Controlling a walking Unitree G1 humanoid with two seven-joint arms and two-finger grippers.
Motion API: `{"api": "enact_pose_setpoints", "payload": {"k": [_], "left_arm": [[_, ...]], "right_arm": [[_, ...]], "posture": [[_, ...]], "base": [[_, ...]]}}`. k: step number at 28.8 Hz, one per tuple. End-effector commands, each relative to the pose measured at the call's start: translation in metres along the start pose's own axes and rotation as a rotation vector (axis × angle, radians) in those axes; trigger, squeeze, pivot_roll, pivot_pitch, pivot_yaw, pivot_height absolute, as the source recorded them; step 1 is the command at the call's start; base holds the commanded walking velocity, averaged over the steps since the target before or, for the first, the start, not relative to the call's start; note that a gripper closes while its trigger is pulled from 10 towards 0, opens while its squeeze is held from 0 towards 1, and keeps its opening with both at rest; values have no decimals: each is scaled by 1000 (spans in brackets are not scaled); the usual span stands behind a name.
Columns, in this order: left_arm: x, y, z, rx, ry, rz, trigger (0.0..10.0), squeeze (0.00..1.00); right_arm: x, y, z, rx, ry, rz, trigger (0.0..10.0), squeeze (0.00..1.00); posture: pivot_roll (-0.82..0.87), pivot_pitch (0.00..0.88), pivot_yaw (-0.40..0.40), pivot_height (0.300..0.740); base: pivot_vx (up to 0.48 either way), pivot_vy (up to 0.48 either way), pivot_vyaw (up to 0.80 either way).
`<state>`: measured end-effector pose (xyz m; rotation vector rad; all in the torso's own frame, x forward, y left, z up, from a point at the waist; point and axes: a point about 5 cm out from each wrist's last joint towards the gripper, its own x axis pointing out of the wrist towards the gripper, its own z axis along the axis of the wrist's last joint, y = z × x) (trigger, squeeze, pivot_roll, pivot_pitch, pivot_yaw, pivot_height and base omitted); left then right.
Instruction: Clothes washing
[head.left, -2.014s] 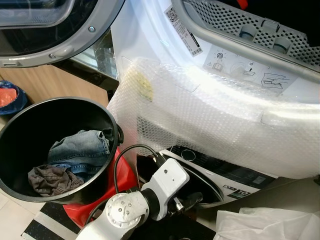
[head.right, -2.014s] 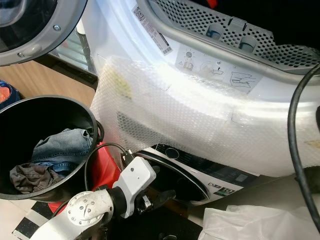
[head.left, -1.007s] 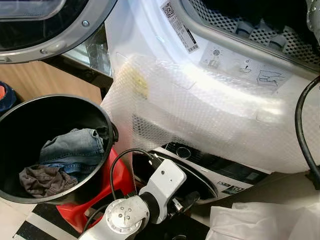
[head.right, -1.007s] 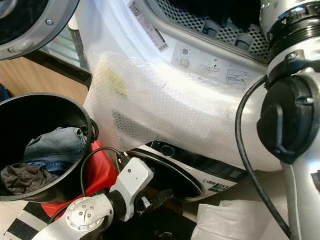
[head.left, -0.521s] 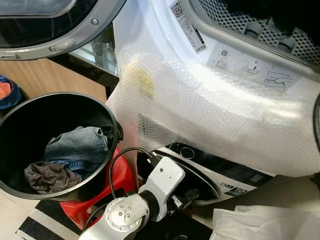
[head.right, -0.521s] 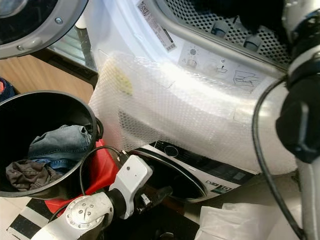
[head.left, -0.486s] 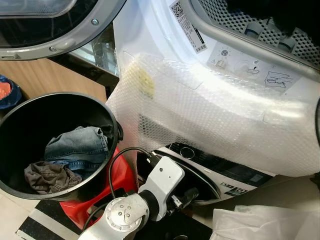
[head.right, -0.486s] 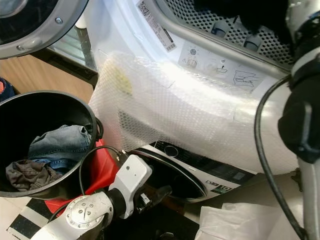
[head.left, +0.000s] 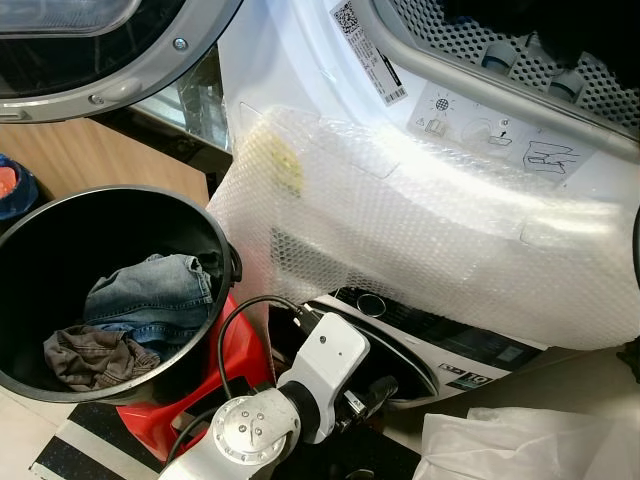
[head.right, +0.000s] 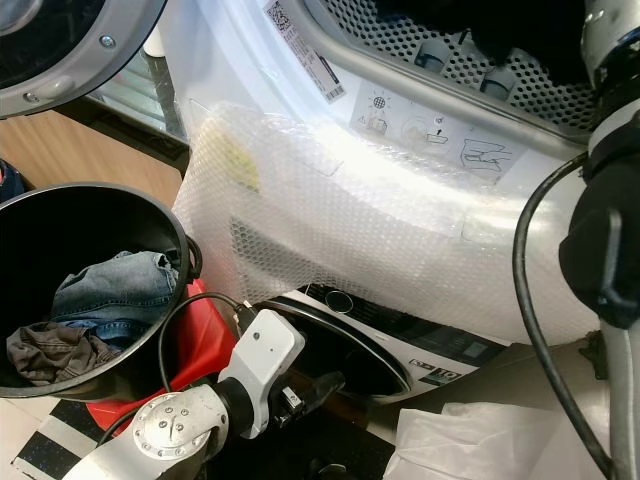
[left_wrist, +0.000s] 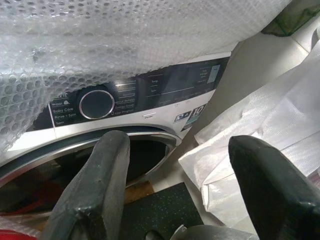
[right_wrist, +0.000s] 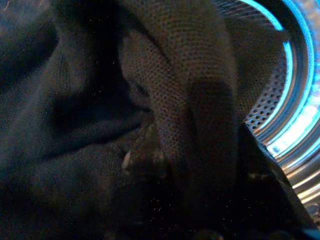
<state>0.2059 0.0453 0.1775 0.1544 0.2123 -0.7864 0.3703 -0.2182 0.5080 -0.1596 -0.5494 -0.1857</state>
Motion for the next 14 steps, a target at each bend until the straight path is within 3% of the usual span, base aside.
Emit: {"api": "enact_pose_setpoints", "payload": {"k": [1, 14], "left_arm": [[-1, -9, 2, -13, -7, -40, 10000, 0], [-1, -7, 10, 65, -42, -60, 10000, 0]], "right_arm": [[-1, -18, -1, -24, 28, -19, 10000, 1000], [-4, -31, -12, -48, 86, 24, 10000, 1000]], "posture": [[-10, 310, -209, 740], [-7, 274, -188, 740]], "base": [[0, 0, 0], [0, 0, 0]]}}
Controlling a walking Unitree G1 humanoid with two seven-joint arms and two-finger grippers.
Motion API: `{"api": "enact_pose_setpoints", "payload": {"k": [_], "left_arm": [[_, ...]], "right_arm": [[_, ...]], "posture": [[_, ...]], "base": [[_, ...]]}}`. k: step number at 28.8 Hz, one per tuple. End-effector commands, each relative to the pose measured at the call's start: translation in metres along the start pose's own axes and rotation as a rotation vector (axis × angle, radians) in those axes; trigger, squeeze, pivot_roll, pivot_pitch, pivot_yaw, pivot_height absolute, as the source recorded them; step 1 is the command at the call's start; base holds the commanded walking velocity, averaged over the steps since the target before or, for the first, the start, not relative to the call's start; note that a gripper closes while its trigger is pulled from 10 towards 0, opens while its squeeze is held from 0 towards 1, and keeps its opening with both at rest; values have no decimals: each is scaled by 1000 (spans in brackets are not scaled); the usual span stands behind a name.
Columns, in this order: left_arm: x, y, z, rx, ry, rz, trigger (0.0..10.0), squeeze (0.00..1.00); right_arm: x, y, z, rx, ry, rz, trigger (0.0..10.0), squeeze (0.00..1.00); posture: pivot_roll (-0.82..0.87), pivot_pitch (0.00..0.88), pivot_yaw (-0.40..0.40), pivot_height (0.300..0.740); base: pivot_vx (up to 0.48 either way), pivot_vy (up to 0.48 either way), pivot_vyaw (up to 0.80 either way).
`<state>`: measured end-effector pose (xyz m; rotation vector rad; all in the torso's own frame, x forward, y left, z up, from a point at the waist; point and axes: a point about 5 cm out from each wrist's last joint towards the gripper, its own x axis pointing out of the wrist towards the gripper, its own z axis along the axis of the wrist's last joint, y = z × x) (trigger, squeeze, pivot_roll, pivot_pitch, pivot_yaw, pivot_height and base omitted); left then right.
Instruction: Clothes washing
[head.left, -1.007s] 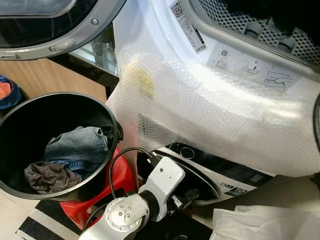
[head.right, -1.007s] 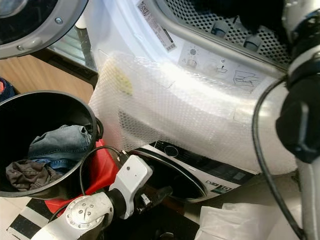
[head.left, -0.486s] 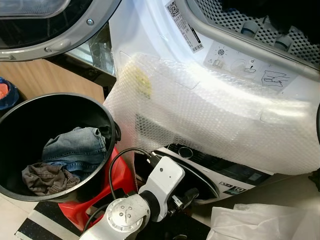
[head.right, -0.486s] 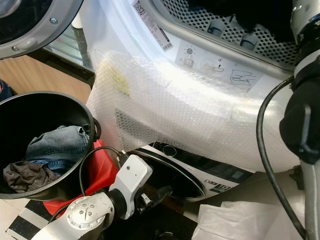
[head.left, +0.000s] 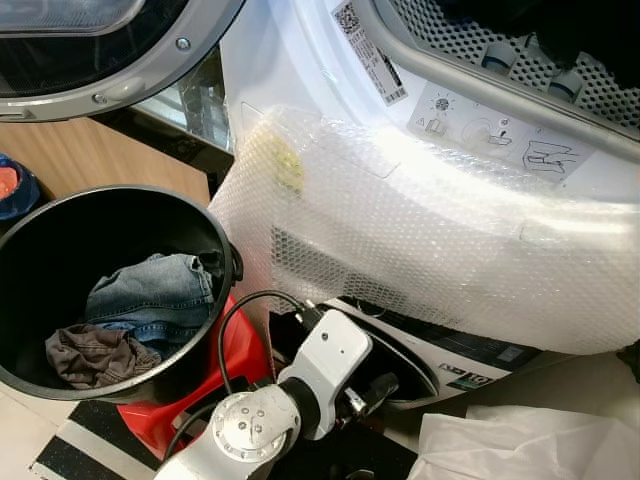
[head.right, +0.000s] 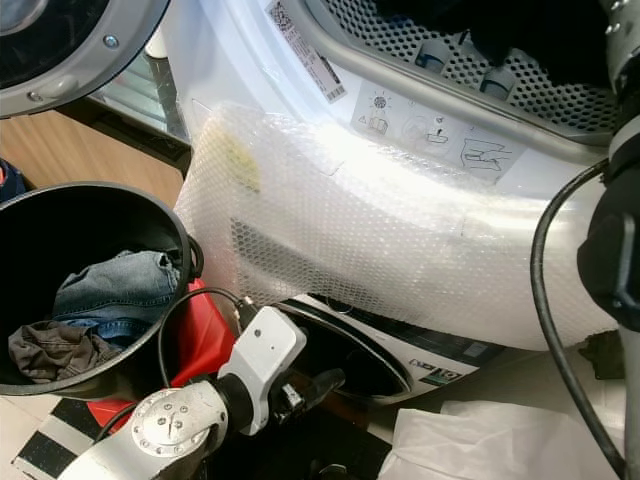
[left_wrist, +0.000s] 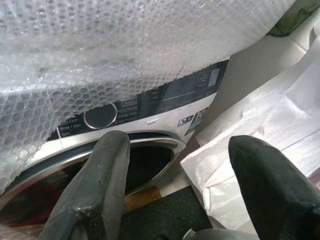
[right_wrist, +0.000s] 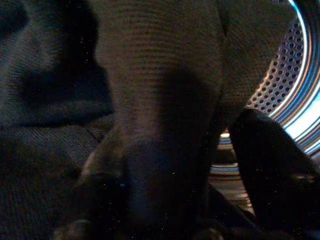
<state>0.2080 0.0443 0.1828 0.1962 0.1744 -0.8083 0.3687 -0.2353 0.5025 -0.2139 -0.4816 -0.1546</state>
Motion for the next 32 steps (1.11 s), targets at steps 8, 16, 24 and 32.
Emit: {"api": "enact_pose_setpoints", "payload": {"k": [8, 16, 24, 32], "left_arm": [[-3, -5, 5, 30, -22, -41, 10000, 0], [-2, -4, 5, 28, -20, -39, 10000, 0], [-1, -1, 5, 33, -18, -44, 10000, 0], [1, 1, 7, 40, -23, -52, 10000, 0]], "right_arm": [[-4, -20, -4, -34, 46, 12, 10000, 1000], [-7, -25, -7, -92, 102, 94, 10000, 1000], [-15, -49, -4, -163, 149, 154, 10000, 1000], [-25, -72, 3, -174, 184, 199, 10000, 1000]], "posture": [[-3, 272, -186, 740], [-13, 270, -179, 740], [-13, 259, -160, 740], [-27, 246, -143, 740]], "base": [[0, 0, 0], [0, 0, 0], [0, 0, 0], [0, 0, 0]]}}
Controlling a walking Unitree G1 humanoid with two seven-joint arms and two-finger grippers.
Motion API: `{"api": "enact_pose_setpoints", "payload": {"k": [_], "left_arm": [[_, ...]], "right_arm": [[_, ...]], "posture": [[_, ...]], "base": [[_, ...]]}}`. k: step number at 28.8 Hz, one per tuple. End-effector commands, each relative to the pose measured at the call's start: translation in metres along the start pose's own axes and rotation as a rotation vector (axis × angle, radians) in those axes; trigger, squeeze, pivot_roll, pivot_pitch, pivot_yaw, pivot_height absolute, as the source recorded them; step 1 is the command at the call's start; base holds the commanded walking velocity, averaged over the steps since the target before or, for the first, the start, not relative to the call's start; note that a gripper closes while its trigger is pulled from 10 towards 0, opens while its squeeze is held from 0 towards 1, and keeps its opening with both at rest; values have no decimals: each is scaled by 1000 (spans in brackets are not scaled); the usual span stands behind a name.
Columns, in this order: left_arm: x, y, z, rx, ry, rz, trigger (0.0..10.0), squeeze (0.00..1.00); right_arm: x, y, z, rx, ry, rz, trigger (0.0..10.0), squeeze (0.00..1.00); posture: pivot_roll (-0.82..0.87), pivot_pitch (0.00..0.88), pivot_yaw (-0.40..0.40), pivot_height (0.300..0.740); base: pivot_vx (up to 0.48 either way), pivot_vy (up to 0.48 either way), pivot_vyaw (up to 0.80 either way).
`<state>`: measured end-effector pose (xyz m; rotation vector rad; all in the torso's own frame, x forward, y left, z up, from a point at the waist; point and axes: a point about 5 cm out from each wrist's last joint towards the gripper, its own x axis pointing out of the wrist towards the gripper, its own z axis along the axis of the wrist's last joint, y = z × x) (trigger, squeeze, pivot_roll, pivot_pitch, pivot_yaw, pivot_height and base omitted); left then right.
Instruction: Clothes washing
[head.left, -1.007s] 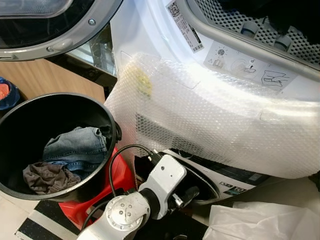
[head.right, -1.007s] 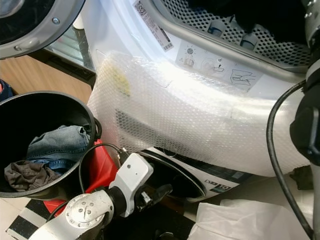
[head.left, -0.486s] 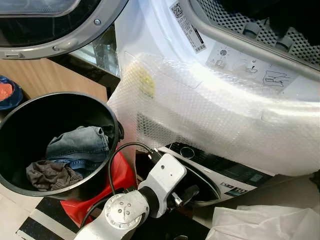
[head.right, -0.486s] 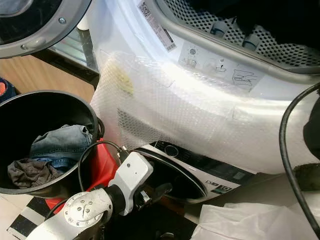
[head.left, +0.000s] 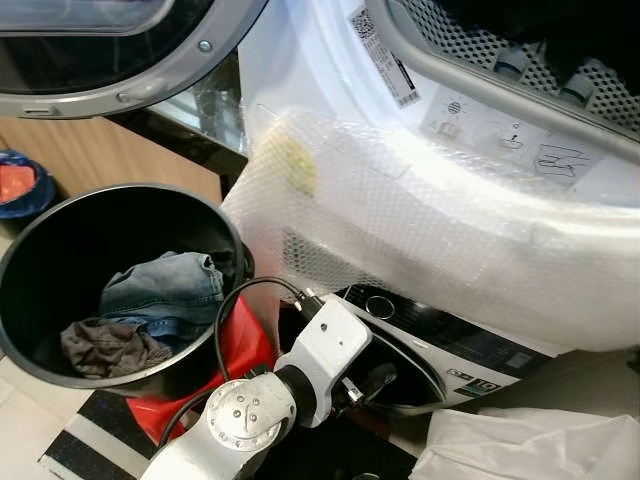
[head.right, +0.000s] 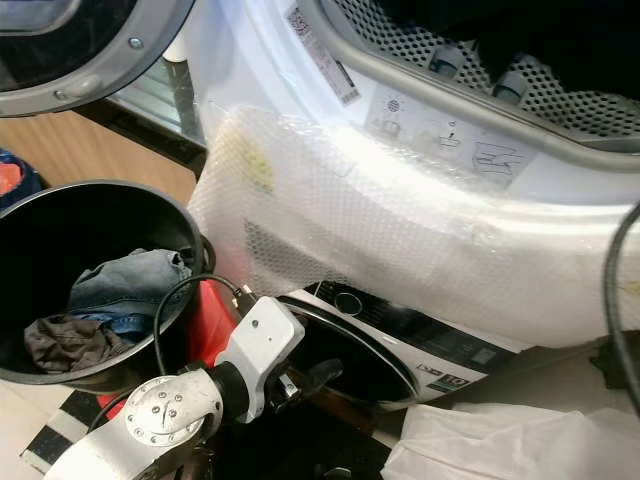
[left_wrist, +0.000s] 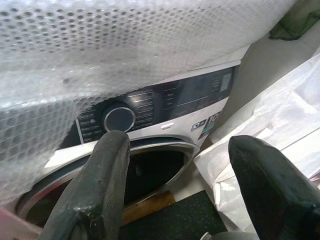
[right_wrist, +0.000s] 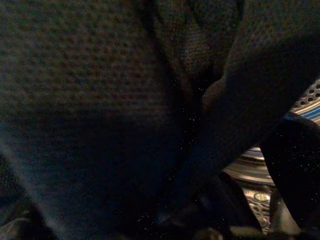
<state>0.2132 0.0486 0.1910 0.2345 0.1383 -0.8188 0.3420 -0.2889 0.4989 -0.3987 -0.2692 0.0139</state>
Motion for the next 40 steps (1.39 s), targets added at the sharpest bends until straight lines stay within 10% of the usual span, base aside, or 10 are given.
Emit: {"api": "enact_pose_setpoints", "payload": {"k": [1, 2, 4, 12, 27, 40], "left_arm": [[2, -6, 0, -9, -7, -49, 10000, 0], [2, -6, 0, -9, -8, -52, 10000, 0], [3, -7, 1, -8, -11, -57, 10000, 0], [7, -5, 3, -4, -20, -64, 10000, 0], [12, -4, 4, -4, -33, -78, 10000, 0], [15, -2, 5, 2, -38, -96, 10000, 0]], "right_arm": [[-11, -16, 4, -19, 12, -32, 10000, 1000], [-12, -18, 6, -29, 3, -37, 10000, 125], [-14, -21, 10, -15, -14, -46, 10000, 0], [-17, -27, 12, 141, -138, -204, 10000, 0], [-52, -18, 10, 113, -155, -154, 10000, 0], [-78, 28, -6, 145, -217, 94, 10000, 0]], "posture": [[-27, 246, -143, 740], [-29, 245, -142, 740], [-31, 241, -139, 740], [-36, 222, -135, 740], [-66, 208, -122, 740], [-83, 212, -103, 740]], "base": [[0, 0, 0], [0, 0, 0], [0, 0, 0], [0, 0, 0], [0, 0, 0], [0, 0, 0]]}}
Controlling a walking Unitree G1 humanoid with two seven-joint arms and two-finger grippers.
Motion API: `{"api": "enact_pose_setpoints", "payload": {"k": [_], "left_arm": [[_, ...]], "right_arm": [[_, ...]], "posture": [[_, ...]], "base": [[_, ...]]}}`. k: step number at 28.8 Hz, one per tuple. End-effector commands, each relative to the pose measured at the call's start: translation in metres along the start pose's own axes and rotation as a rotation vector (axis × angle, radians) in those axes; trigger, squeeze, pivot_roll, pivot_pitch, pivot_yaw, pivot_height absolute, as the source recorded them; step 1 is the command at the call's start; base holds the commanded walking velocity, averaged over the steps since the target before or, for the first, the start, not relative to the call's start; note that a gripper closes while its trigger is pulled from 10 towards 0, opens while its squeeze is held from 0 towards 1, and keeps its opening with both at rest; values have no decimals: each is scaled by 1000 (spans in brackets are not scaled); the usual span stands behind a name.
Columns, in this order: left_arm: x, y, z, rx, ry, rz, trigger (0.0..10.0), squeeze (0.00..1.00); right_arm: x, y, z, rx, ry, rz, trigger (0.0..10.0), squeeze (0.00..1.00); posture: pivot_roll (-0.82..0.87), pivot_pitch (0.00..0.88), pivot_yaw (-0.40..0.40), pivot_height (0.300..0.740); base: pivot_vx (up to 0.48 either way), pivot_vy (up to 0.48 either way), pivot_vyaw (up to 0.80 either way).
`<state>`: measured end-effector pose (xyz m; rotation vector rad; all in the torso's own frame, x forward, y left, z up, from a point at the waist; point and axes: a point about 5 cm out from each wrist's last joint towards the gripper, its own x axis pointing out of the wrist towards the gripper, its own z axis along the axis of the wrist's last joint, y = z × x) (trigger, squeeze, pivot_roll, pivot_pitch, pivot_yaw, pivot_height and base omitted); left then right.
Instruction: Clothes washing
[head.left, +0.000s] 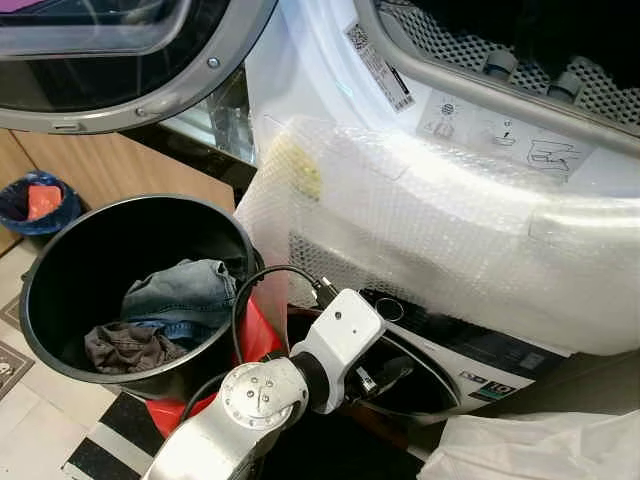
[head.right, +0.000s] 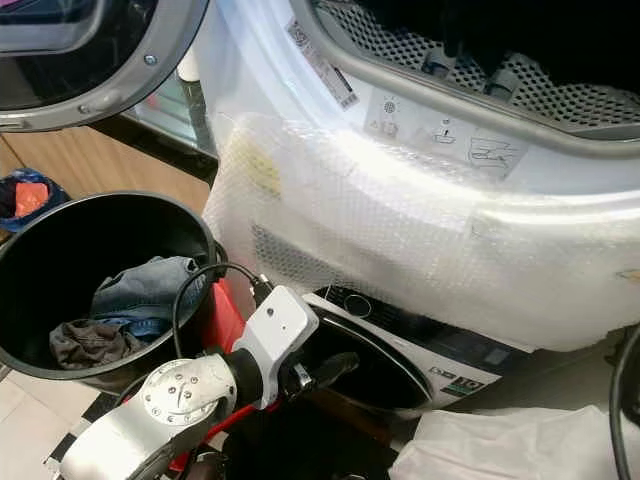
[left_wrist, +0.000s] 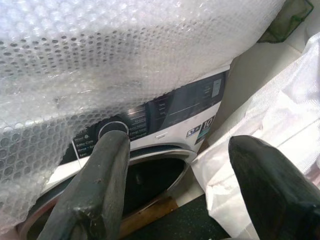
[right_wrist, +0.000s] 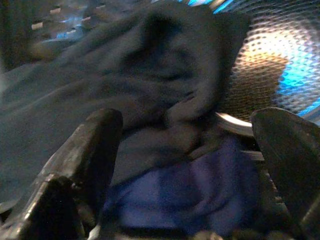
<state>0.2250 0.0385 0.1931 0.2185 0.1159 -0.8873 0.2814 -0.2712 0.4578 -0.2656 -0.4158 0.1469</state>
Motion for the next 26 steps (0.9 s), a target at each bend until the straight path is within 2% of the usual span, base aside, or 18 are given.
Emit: {"api": "enact_pose_setpoints", "payload": {"k": [1, 11, 14, 18, 20, 21, 26], "left_arm": [[1, -4, 0, 0, -5, -30, 10000, 0], [1, -2, 0, 5, -8, -29, 10000, 0], [1, 1, 0, 16, -8, -27, 10000, 0], [1, 3, 1, 27, -12, -29, 10000, 0], [2, 5, 1, 38, -13, -28, 10000, 0], [2, 8, 1, 47, -14, -23, 10000, 0], [3, 15, 2, 79, -28, 4, 10000, 0]], "right_arm": [[-10, 1, 9, 2, -47, 22, 10000, 0], [-23, 19, 1, 78, -108, 110, 10000, 0], [-42, 27, -17, 108, -139, 177, 10000, 0], [-54, 32, -34, 151, -128, 222, 10000, 0], [-66, 42, -46, 213, -133, 298, 10000, 0], [-76, 52, -58, 251, -117, 364, 10000, 0], [-95, 67, -80, 345, -108, 445, 10000, 0]], "posture": [[-83, 212, -103, 740], [-74, 206, -91, 740], [-76, 199, -80, 740], [-77, 192, -69, 740], [-79, 186, -56, 740], [-77, 181, -49, 740], [-69, 163, -32, 740]], "base": [[0, 0, 0], [0, 0, 0], [0, 0, 0], [0, 0, 0], [0, 0, 0], [0, 0, 0], [0, 0, 0]]}}
